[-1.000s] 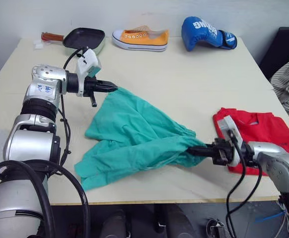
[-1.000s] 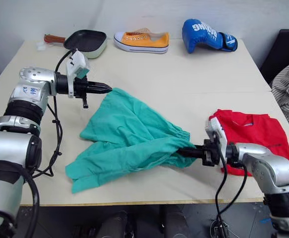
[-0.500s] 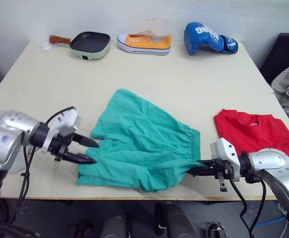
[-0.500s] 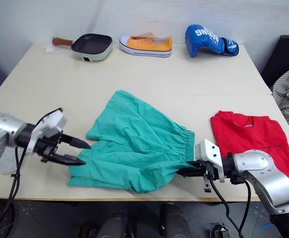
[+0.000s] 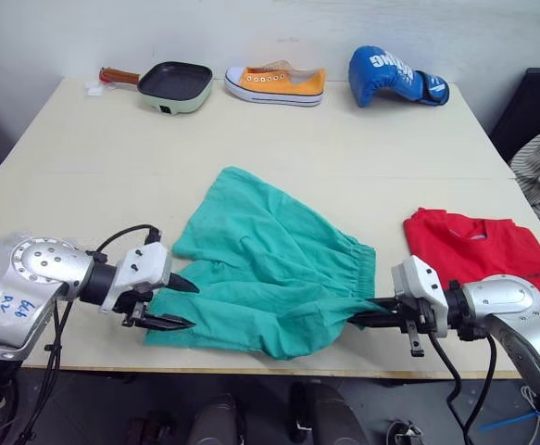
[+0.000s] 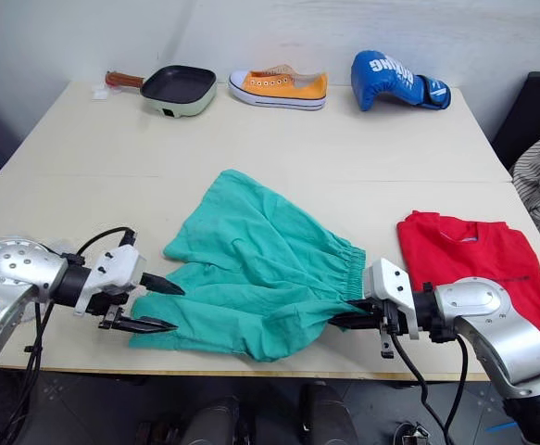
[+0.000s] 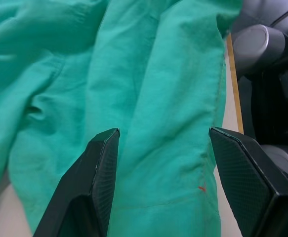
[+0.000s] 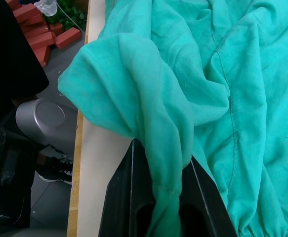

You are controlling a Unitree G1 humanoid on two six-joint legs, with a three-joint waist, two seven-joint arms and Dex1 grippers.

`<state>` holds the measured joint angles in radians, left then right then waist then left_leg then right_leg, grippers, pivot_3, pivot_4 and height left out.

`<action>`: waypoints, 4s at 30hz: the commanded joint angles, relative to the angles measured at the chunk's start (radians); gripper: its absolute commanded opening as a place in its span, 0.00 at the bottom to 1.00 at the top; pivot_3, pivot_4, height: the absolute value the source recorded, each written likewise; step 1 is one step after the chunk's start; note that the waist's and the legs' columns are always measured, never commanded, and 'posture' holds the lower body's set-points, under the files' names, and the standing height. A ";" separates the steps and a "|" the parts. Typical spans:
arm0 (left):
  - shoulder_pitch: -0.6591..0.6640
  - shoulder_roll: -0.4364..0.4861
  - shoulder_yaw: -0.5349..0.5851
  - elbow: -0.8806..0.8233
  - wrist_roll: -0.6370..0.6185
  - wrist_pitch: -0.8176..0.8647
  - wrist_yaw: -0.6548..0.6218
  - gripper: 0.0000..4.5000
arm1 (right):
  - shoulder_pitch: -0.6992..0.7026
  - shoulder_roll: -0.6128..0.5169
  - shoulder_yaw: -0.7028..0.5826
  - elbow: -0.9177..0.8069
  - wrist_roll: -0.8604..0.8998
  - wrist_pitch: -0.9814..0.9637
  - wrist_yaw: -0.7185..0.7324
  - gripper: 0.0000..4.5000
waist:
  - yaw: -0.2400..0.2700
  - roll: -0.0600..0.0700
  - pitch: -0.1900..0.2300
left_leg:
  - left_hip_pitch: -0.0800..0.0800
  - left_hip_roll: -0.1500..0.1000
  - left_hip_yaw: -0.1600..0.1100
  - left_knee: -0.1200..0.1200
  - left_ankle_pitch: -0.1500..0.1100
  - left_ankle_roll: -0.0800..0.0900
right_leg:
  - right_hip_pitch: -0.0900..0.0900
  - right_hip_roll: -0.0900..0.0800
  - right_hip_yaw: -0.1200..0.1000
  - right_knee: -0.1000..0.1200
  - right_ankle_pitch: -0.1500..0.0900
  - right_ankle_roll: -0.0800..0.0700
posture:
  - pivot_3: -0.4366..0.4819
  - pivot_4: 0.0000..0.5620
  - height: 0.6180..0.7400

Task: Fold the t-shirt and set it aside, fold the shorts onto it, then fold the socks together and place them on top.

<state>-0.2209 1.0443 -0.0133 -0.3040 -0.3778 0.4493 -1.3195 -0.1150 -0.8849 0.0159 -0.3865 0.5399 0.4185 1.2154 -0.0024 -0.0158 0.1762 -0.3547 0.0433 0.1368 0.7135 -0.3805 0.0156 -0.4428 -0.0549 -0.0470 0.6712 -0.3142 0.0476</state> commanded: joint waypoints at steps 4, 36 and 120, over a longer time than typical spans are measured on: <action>0.076 0.052 -0.022 -0.042 0.032 -0.042 -0.036 0.68 | 0.006 0.003 -0.015 -0.044 0.025 0.003 0.003 0.00 | 0.000 0.000 0.000 | 0.000 0.000 0.000 0.000 0.000 0.000 | 0.000 0.000 0.000 0.000 0.000 0.000 | 0.48 0.27 1.00; 0.174 -0.005 -0.014 0.074 0.109 -0.280 0.030 0.01 | 0.039 0.003 -0.002 -0.040 -0.005 -0.028 -0.001 0.00 | -0.002 0.004 -0.003 | 0.002 0.000 0.000 -0.004 0.000 0.000 | 0.002 -0.001 -0.001 -0.003 0.000 0.000 | 0.48 0.27 1.00; -1.017 -0.578 0.060 1.551 0.396 -0.584 0.564 0.00 | -0.432 0.373 -0.051 0.260 -0.131 0.217 -0.547 0.00 | -0.009 0.000 -0.001 | -0.018 -0.010 0.008 0.003 0.001 0.010 | -0.019 -0.009 -0.010 0.007 0.005 0.008 | 0.48 0.27 1.00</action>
<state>-1.2027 0.4481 0.0220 1.2768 0.0509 -0.1283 -0.7199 -0.5464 -0.5054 0.0030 -0.0374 0.3658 0.6385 0.6452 -0.0115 -0.0155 0.1756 -0.3724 0.0337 0.1445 0.7166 -0.3793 0.0254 -0.4618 -0.0633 -0.0582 0.6784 -0.3088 0.0555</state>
